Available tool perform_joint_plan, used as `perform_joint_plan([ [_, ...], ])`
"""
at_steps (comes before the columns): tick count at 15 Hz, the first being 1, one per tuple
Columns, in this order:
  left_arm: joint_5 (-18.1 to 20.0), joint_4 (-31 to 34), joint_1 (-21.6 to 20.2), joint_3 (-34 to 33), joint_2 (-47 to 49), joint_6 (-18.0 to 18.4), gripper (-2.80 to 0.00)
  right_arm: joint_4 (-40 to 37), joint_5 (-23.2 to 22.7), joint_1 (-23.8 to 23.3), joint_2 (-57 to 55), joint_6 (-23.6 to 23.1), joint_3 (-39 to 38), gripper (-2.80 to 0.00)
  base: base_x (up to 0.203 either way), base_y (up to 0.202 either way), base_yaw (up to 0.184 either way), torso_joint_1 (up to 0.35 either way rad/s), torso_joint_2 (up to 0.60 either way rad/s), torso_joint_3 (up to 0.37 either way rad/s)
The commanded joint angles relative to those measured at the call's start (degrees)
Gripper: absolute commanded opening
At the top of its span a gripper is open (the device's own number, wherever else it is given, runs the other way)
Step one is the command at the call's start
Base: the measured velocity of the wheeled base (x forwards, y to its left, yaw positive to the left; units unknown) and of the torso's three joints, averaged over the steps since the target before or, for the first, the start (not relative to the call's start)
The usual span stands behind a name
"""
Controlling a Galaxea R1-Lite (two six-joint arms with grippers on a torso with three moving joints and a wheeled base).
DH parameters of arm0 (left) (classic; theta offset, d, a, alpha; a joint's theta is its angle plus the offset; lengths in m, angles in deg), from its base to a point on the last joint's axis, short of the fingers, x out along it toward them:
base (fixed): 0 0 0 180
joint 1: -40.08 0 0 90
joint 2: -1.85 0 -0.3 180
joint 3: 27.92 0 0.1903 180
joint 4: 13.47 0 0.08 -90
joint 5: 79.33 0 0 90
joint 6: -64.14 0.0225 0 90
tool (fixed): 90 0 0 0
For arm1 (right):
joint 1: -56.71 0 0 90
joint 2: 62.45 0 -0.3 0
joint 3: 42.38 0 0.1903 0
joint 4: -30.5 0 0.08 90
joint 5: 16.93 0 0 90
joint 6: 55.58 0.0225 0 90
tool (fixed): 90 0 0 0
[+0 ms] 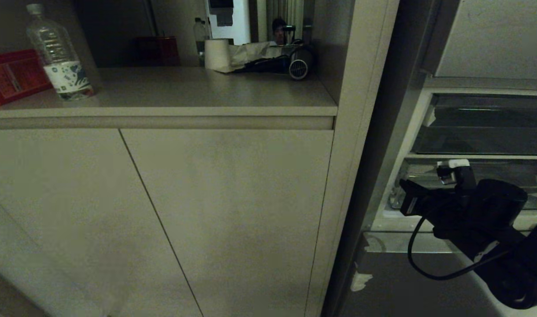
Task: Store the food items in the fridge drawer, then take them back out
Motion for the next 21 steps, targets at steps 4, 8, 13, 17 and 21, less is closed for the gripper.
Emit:
perform_joint_plan([
  [4, 0.0, 0.0, 0.0, 0.0, 0.1, 0.0, -2.80, 0.5, -0.2, 0.2, 5.5, -0.1, -4.2, -2.80, 0.000, 0.000, 0.000, 0.000, 0.00, 0.000],
  [8, 0.0, 0.0, 0.0, 0.0, 0.1, 0.0, -2.80, 0.5, -0.2, 0.2, 13.0, -0.1, -12.7, -2.80, 0.000, 0.000, 0.000, 0.000, 0.00, 0.000],
  [13, 0.0, 0.0, 0.0, 0.0, 0.1, 0.0, -2.80, 0.5, -0.2, 0.2, 23.1, 0.2, -24.9, 0.00, 0.000, 0.000, 0.000, 0.000, 0.00, 0.000],
  [17, 0.0, 0.0, 0.0, 0.0, 0.1, 0.0, -2.80, -0.3, 0.1, -0.1, 32.8, 0.4, -28.6, 0.00, 0.000, 0.000, 0.000, 0.000, 0.00, 0.000],
  [21, 0.0, 0.0, 0.0, 0.0, 0.1, 0.0, -2.80, -19.7, 0.4, -0.2, 53.2, 0.1, -26.1, 0.00, 0.000, 0.000, 0.000, 0.000, 0.00, 0.000],
])
